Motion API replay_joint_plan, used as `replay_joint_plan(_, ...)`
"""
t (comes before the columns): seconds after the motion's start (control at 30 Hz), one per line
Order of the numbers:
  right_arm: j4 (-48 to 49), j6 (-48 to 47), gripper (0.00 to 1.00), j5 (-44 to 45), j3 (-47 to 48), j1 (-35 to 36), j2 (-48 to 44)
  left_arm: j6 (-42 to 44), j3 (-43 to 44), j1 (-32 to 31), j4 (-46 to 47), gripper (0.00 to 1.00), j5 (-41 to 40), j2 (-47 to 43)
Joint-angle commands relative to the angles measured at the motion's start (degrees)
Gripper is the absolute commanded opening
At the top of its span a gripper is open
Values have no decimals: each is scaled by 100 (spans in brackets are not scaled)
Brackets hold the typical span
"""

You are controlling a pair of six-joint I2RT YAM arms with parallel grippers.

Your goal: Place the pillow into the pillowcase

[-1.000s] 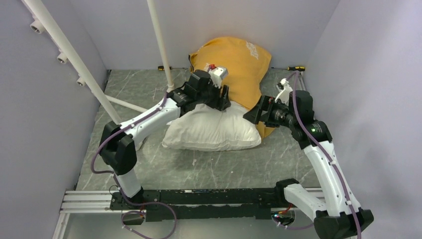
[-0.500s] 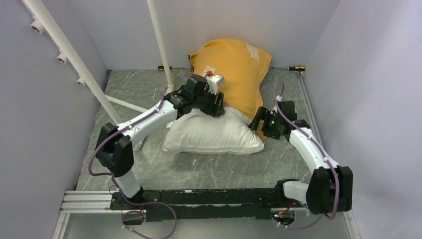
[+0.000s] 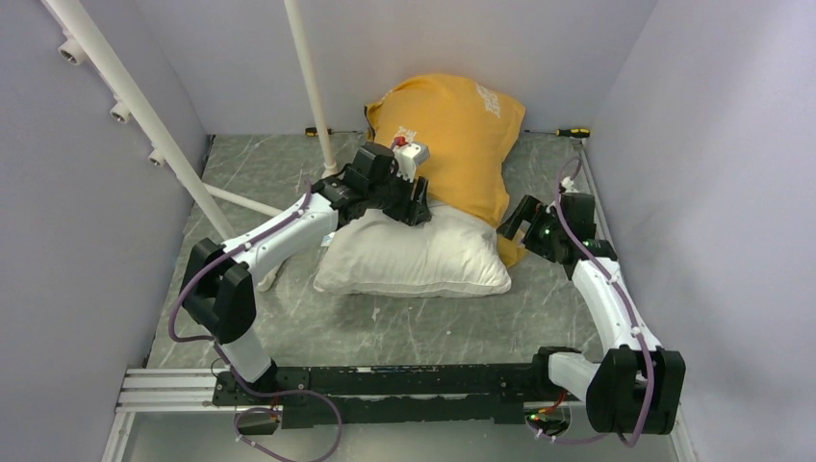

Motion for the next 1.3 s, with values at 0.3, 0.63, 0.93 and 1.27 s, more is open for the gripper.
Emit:
replay_joint_plan(0.3, 2029, -6, 99, -1522, 228, -549, 892, 132, -235, 209, -630, 63, -180, 31)
replay_joint_plan(0.63, 1327, 381, 91, -2662, -639, -683, -50, 156, -68, 220, -785, 68, -8, -186)
replay_joint_plan(0.93, 780, 413, 46, -3099, -1257, -697, -414, -82, 542, 139, -1079, 82, 728, -691)
replay_joint_plan(1.27, 1461, 1258, 0, -3618, -1345, -688, -748, 412, 1582, -2237, -1661, 85, -2191, 142)
